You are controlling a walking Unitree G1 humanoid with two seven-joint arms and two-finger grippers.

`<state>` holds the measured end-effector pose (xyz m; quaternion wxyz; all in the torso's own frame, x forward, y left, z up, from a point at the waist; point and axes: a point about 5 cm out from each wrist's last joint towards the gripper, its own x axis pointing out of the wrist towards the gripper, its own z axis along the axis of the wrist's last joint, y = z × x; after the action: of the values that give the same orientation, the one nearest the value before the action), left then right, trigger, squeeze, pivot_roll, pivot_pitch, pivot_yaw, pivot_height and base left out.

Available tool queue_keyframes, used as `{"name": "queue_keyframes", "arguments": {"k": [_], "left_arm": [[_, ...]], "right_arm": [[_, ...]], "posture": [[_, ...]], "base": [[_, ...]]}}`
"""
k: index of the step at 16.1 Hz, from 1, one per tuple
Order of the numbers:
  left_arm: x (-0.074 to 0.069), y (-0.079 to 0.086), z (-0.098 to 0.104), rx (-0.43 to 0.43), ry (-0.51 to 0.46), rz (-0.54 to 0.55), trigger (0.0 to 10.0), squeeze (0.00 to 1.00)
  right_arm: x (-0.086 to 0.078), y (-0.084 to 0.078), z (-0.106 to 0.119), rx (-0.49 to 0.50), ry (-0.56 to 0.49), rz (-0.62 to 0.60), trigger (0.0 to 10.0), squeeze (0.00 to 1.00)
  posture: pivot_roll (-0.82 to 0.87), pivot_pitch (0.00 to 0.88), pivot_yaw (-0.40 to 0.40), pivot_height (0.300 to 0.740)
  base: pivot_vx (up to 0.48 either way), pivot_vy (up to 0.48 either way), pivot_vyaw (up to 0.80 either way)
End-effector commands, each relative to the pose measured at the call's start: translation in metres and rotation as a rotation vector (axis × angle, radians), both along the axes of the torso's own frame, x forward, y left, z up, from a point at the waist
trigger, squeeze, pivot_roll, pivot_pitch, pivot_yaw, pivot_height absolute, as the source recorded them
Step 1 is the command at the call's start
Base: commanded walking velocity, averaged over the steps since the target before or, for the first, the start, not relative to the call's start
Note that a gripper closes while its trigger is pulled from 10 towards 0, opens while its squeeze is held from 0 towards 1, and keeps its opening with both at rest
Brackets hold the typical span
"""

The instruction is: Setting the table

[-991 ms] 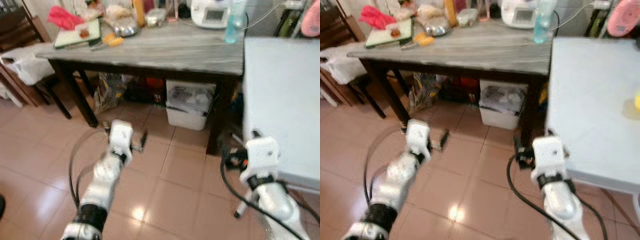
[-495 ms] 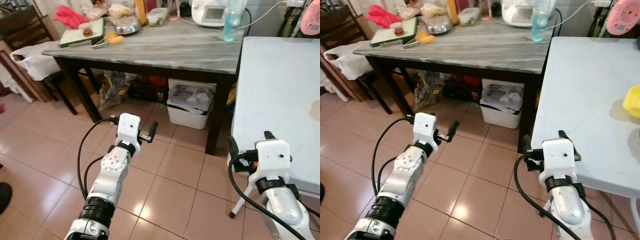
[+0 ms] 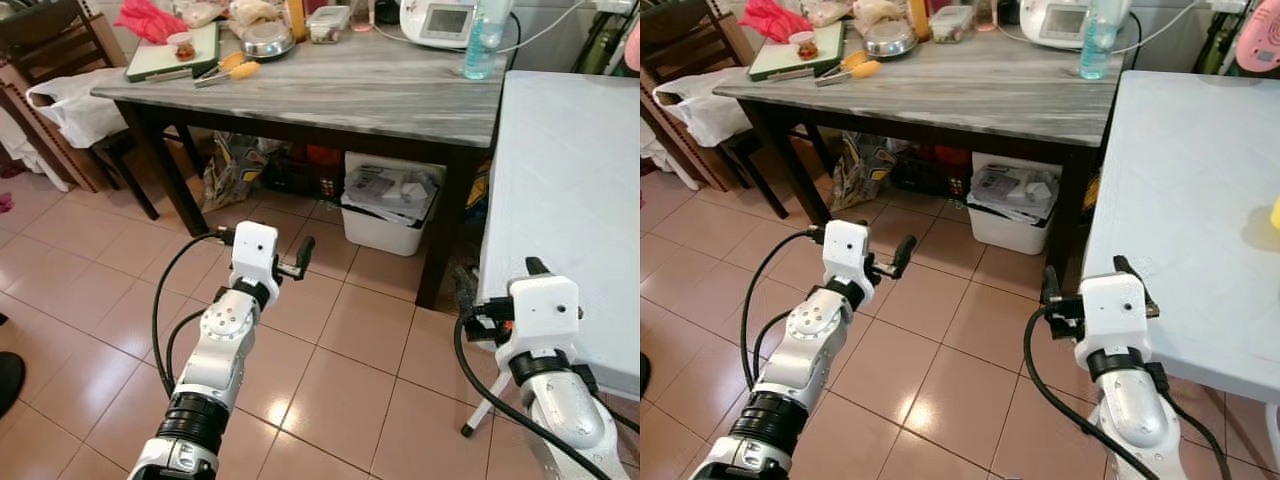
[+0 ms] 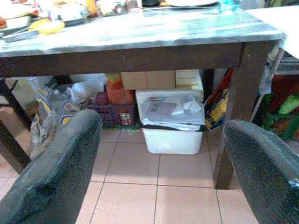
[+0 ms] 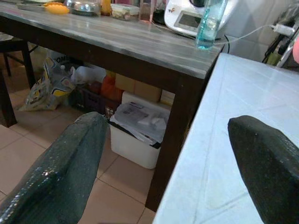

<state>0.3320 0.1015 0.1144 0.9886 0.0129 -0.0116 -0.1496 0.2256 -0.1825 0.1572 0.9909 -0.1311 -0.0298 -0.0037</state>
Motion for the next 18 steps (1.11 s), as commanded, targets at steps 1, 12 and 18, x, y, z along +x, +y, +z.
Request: {"name": "queue_keyframes", "arguments": {"k": [1,12,18], "left_arm": [[-0.001,0.006,-0.001,-0.011,0.002,0.033,10.0,0.0],[-0.007,0.015,0.002,-0.038,-0.061,0.163,10.0,0.0],[-0.003,0.049,0.005,0.01,-0.096,0.305,10.0,0.0]], "right_arm": [[0.003,0.001,-0.002,-0.001,0.017,0.02,10.0,0.0],[0.05,0.029,0.006,-0.061,0.02,0.277,10.0,0.0],[0.052,0.054,-0.031,0.012,0.134,0.392,10.0,0.0]], "posture": [[-0.3,0.053,0.079,0.74],[-0.25,0.0,-0.021,0.74],[-0.13,0.0,-0.034,0.74]], "base": [[0.0,0.0,0.0],[0.0,0.0,0.0],[0.0,0.0,0.0]]}}
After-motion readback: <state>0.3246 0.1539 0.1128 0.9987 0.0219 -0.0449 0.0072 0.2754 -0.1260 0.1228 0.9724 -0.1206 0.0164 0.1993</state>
